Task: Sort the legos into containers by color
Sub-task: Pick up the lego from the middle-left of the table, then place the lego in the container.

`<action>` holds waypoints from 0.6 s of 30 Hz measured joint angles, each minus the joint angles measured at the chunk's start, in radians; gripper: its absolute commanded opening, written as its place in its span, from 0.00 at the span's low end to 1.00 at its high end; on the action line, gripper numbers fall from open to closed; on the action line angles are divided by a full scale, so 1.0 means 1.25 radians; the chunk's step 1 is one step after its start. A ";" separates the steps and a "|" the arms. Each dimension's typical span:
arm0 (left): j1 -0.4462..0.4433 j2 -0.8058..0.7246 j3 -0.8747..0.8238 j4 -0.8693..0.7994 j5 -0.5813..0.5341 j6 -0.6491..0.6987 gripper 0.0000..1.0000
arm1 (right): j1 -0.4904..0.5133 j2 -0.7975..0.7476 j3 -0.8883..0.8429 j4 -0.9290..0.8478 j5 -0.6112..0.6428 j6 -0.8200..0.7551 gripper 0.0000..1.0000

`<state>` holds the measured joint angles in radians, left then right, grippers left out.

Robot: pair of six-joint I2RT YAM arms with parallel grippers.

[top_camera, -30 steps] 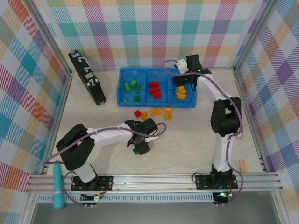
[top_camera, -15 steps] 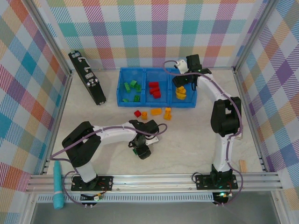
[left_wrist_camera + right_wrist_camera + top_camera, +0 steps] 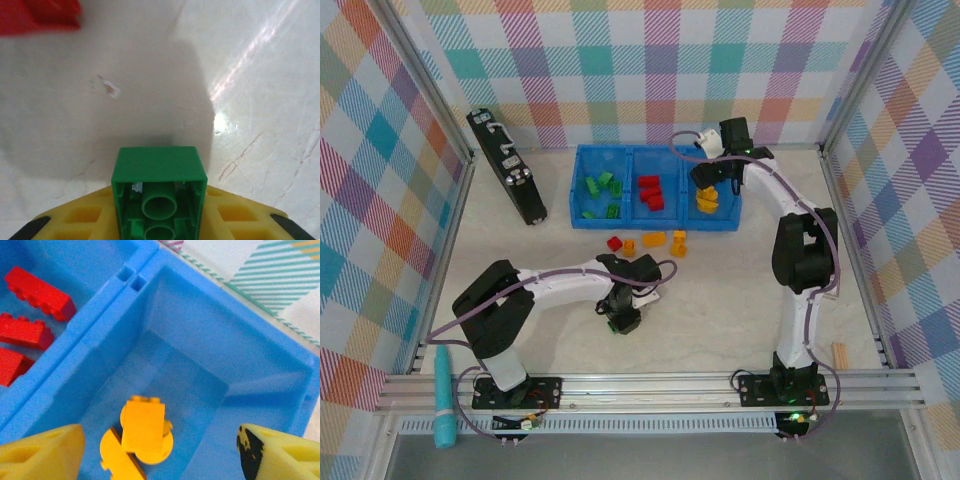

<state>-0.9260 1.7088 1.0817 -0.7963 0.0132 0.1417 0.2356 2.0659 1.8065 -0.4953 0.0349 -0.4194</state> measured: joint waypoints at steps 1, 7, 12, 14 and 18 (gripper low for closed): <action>0.012 -0.007 0.022 -0.007 -0.004 -0.001 0.29 | 0.000 -0.017 -0.021 -0.001 0.006 0.000 0.81; 0.181 -0.067 0.192 0.014 -0.020 -0.003 0.28 | 0.000 -0.201 -0.216 0.001 -0.046 0.020 0.99; 0.310 -0.048 0.323 0.075 -0.048 -0.009 0.27 | 0.011 -0.394 -0.395 0.020 -0.160 0.047 0.99; 0.336 -0.012 0.376 0.094 -0.064 -0.012 0.27 | 0.022 -0.429 -0.424 0.016 -0.179 0.076 0.99; 0.360 0.102 0.479 0.122 -0.094 -0.012 0.27 | 0.056 -0.461 -0.446 -0.005 -0.153 0.211 0.99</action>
<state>-0.4755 1.8359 1.6802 -0.6437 -0.1040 0.1268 0.3050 1.4899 1.2491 -0.5022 -0.1566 -0.1551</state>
